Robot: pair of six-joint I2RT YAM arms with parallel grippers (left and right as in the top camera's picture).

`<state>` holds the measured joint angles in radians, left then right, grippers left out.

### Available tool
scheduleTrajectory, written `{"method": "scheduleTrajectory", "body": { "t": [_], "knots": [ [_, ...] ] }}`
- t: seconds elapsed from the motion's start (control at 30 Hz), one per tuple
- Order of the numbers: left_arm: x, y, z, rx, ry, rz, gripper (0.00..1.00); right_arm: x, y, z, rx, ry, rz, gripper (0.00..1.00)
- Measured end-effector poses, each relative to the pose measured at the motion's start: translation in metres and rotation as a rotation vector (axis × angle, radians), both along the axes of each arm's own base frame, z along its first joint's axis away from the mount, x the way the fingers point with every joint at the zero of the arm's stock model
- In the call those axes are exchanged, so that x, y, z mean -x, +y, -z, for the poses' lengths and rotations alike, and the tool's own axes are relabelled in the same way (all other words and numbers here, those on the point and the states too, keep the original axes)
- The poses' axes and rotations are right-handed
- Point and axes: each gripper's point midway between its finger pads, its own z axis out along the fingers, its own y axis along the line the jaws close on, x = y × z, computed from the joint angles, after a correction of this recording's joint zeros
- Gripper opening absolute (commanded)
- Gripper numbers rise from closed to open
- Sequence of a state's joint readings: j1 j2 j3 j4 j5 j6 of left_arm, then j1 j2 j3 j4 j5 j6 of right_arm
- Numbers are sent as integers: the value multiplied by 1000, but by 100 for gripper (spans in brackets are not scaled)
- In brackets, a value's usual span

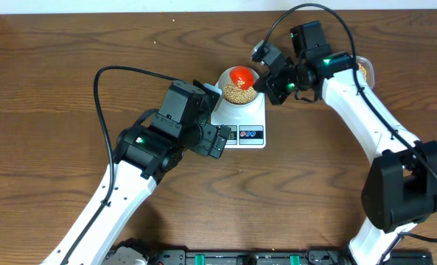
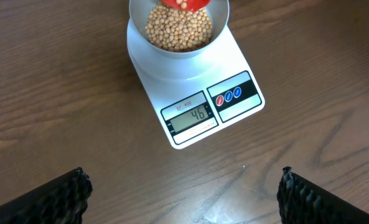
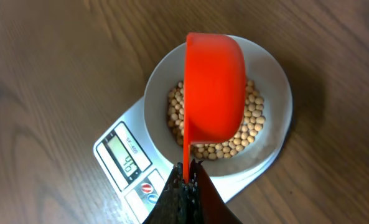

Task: Scoop item into bowl and weigh 50g on scale
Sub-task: 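Keep tilting the scoop over the bowl, adding beans slowly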

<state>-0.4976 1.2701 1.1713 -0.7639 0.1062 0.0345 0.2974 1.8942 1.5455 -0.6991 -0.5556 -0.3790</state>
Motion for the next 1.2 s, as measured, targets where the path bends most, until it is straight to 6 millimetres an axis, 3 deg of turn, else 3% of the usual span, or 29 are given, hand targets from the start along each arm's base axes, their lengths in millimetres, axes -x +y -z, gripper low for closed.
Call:
{"method": "scheduleTrajectory", "body": {
  "t": [1.2],
  "knots": [
    [0, 0, 0, 0, 0, 0, 98, 0, -2, -4, -42, 19, 5, 1]
  ]
}}
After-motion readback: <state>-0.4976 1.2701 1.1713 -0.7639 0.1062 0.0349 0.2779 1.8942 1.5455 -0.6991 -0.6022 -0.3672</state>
